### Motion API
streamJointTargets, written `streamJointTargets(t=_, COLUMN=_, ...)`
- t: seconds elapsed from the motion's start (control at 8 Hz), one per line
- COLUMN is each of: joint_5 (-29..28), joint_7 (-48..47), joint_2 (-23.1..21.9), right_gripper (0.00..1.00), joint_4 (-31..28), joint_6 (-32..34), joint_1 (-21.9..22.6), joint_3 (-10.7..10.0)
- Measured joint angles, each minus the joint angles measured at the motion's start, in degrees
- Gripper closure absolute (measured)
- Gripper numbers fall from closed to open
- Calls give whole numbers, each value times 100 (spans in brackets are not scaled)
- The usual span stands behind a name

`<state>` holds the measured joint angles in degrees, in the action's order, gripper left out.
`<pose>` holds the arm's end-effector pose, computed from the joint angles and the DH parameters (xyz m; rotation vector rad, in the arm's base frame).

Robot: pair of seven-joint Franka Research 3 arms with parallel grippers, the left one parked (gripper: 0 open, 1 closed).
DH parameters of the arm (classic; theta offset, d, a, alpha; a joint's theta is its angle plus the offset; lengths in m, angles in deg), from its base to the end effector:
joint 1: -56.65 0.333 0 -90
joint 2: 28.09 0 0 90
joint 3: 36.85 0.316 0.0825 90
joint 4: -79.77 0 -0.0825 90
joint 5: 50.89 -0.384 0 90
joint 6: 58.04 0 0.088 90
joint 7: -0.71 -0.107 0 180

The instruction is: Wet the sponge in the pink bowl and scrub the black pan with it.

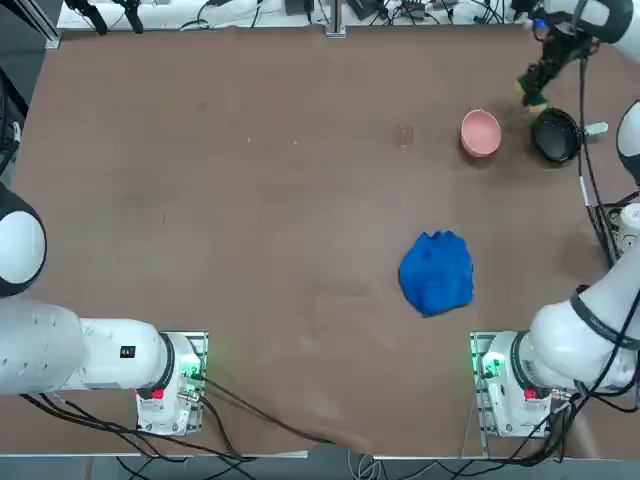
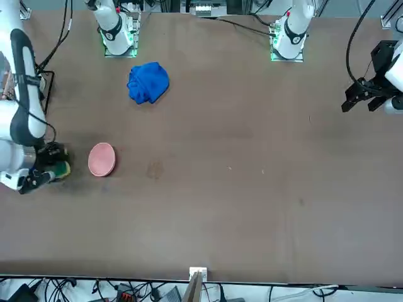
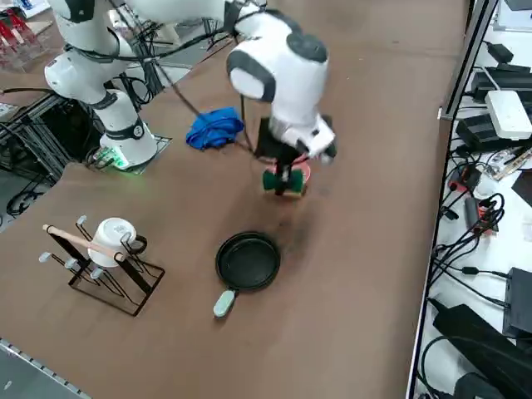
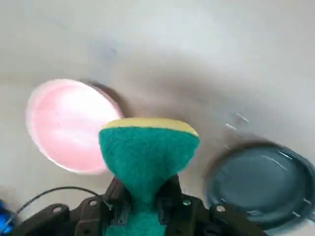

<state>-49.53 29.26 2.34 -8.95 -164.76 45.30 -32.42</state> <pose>0.6637 -0.0893 0.3261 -2.9887 -0.5754 0.3048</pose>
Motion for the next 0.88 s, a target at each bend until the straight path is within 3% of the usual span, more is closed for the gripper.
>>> streamJointTargets(t=0.25, joint_5=-297, joint_7=-759, joint_2=-6, right_gripper=70, joint_4=2, joint_6=-105, joint_1=444, joint_3=76)
streamJointTargets(t=0.88, joint_5=-331, joint_7=-2812, joint_2=153, right_gripper=69, joint_4=-207, joint_6=-920, joint_1=2106, joint_3=96)
